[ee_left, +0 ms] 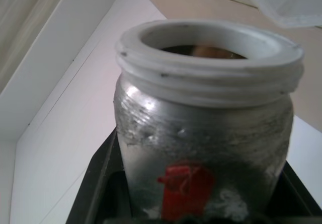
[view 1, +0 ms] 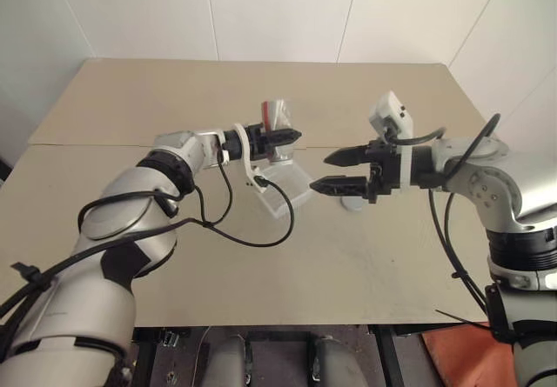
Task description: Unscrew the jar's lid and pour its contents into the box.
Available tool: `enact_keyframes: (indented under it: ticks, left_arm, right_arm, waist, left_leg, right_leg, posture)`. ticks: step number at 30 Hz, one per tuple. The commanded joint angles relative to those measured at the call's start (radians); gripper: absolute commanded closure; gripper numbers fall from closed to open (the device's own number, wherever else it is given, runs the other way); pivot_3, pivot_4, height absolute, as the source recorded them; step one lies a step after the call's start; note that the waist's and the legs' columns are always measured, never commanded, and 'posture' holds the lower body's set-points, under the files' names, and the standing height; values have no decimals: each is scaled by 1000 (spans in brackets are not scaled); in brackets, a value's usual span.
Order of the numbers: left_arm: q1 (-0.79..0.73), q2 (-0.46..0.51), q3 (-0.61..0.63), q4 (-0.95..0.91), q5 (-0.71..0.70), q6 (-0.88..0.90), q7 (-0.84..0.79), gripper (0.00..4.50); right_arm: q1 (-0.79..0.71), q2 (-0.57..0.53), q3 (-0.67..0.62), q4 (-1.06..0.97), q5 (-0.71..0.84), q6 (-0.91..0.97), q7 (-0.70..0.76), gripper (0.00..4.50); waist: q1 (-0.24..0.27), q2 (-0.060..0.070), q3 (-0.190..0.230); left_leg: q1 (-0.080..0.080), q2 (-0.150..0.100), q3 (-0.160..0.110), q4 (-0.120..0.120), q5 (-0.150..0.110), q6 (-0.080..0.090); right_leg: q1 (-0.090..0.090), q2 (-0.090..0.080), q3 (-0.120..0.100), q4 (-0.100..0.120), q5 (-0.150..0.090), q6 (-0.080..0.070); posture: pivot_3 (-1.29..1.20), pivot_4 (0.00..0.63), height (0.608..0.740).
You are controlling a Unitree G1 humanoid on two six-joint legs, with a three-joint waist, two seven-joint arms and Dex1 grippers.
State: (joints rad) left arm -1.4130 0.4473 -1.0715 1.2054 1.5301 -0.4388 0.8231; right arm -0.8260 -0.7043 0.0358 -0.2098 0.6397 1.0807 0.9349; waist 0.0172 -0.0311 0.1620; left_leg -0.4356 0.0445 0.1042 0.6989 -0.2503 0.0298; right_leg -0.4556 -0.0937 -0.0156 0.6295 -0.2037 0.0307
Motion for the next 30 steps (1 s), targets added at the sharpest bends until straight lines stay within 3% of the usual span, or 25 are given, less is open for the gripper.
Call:
enact_keyframes:
  ticks: [1, 5, 9, 12, 15, 18, 20, 26, 30]
  left_arm:
    - [-51, -3, 3, 17, -29, 20, -5, 2575]
    - [-41, -2, 19, -5, -62, -11, -18, 2575]
    - [-23, 22, 116, -6, -208, -102, -116, 2575]
    - [21, 70, 330, 10, -491, -218, -341, 2575]
    - [142, 92, 651, -24, -955, -267, -791, 2575]
    - [318, 55, 922, -266, -1423, -3, -1215, 2575]
    - [431, 55, 1014, -433, -1591, 160, -1348, 2575]
    - [681, 31, 1167, -792, -1829, 506, -1404, 2575]
    - [781, -20, 1193, -848, -1856, 538, -1398, 2575]
  right_arm:
    - [5, 1, -42, -55, 28, -5, -23, 34]
    - [11, 8, -52, -62, 38, -9, -43, 34]
    - [23, 12, -48, -68, 26, -35, -52, 34]
    - [49, 21, -51, -83, 5, -89, -67, 34]
    - [80, 23, -62, -99, -5, -146, -74, 34]
    - [103, 21, -67, -104, -11, -182, -75, 34]
    - [109, 25, -68, -98, -12, -196, -79, 34]
    - [102, 48, -80, -84, -8, -215, -111, 34]
    - [93, 68, -83, -70, -9, -219, -134, 34]
  waist:
    - [0, 0, 0]
    - [0, 0, 0]
    - [-1, 0, 0]
    - [-6, 0, 0]
    - [-16, 1, 0]
    - [-22, 1, -1]
    - [-24, 1, -1]
    - [-26, 1, -1]
    - [-24, 1, -1]
  left_leg:
    - [0, 0, 0, 0, 0, 0]
    - [-1, 0, 0, 1, -1, 1]
    - [-1, 0, 0, 1, 0, 1]
    - [-1, 0, 0, 2, 0, 1]
    - [-1, 1, 1, 3, 1, -2]
    - [0, 2, 2, 4, 2, -3]
    - [0, 3, 2, 6, 2, -3]
    - [0, 3, 0, 8, 2, -3]
    - [5, 2, -2, 8, 1, -1]
  right_leg:
    - [0, 0, 0, 0, 0, 0]
    - [0, -1, 0, 0, 0, 0]
    - [0, -1, 0, 0, 0, 0]
    - [0, -1, 0, 0, 0, 0]
    - [-1, 0, 1, 1, 0, 0]
    - [-1, 0, 1, 3, 0, 0]
    - [0, 0, 1, 3, 0, 0]
    - [1, 1, 2, 4, 0, 0]
    - [8, 1, 1, 3, 1, 0]
  posture:
    - [0, 150, 740]
    - [0, 150, 740]
    - [0, 150, 740]
    - [0, 150, 740]
    - [0, 150, 740]
    - [0, 150, 740]
    - [0, 150, 740]
    - [0, 150, 740]
    - [0, 150, 740]
